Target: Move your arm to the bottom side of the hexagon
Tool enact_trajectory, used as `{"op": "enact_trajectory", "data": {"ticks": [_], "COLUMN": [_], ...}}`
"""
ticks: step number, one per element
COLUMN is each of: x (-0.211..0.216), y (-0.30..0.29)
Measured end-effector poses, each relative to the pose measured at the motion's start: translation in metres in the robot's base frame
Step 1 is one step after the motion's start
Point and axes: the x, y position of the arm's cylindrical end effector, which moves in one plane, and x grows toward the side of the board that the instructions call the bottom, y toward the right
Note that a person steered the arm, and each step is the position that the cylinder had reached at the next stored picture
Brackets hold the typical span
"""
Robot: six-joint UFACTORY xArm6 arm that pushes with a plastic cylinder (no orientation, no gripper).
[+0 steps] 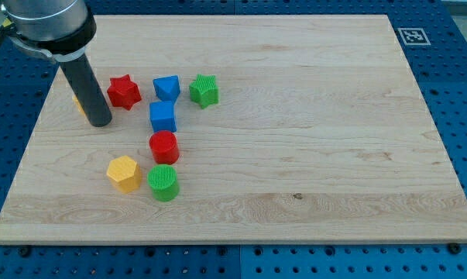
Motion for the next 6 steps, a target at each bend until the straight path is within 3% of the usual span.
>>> {"op": "enact_trajectory", "data": {"ticks": [4, 6], "x": [0.084, 0.152], "y": [-0.042, 0.009]}}
